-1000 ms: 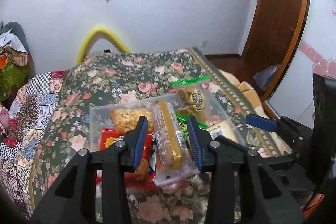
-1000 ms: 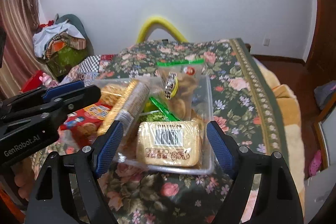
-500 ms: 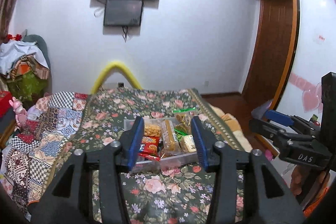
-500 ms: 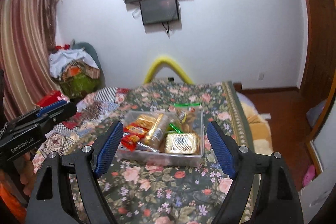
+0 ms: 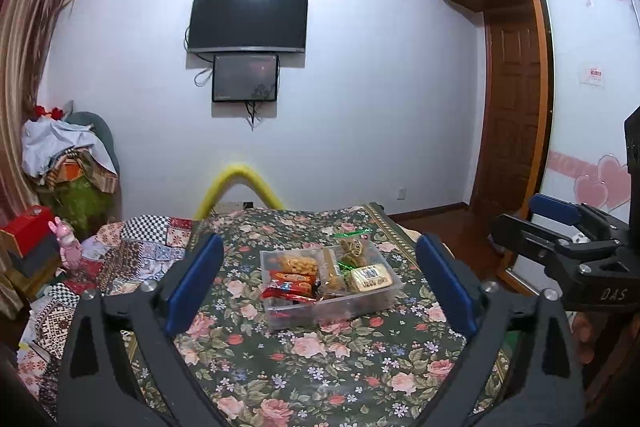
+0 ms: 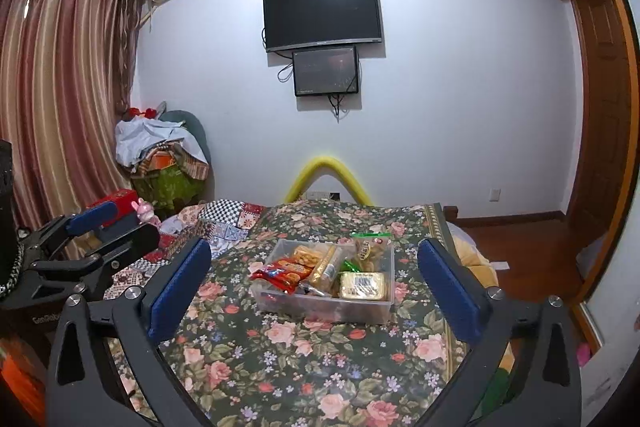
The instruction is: Organize snacks
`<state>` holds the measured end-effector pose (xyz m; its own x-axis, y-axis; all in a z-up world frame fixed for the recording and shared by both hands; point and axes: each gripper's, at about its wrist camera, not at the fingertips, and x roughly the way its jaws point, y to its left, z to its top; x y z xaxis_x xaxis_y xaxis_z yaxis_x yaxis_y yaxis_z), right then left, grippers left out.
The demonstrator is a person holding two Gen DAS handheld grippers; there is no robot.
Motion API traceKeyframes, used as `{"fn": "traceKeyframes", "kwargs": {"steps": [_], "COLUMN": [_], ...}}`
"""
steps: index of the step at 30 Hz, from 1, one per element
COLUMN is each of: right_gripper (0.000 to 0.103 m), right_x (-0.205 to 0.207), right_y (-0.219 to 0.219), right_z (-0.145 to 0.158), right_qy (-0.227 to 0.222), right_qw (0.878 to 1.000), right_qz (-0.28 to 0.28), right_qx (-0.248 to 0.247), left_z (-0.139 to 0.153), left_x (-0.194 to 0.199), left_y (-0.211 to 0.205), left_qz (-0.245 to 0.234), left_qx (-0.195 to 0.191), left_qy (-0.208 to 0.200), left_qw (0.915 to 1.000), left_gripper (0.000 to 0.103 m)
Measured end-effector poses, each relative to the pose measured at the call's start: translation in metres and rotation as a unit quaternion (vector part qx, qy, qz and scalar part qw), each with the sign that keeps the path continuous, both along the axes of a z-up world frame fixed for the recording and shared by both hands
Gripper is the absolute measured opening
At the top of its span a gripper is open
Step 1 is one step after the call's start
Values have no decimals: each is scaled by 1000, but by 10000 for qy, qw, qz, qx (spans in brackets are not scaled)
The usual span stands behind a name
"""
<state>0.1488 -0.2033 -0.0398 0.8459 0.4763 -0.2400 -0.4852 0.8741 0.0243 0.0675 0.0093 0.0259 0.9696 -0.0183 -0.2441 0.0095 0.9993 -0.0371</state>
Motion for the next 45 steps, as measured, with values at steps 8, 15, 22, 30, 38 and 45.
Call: {"fn": "traceKeyframes", "kwargs": {"steps": [8,15,22,30,38,45], "right_gripper": [103,103,103,103,103,103], "right_x": [-11,-14,-16,-16,-15,-15], "right_y": [-2,-3,-2,-2,-3,-4], "right_z": [-3,-4,-6,-6,-7,-7], "right_qy": [-68,-88,-87,-59,-45,-33], "right_qw": [9999,9999,9998,9998,9998,9997], "right_qz": [-116,-143,-154,-161,-191,-221], "right_qx": [-24,-16,-78,-59,-62,-45], "left_z": [-1,-3,-4,-4,-5,-5], "left_x": [-16,-16,-17,-17,-16,-14], "left_y": [-7,-7,-8,-8,-9,-10], "left_qz": [49,40,45,24,-70,-134], "left_qx": [78,105,99,90,18,-29], "left_qy": [-75,-56,-66,-54,-6,13], "left_qw": [9999,9999,9999,9999,10000,9999], "left_gripper": [102,103,103,103,103,103]}}
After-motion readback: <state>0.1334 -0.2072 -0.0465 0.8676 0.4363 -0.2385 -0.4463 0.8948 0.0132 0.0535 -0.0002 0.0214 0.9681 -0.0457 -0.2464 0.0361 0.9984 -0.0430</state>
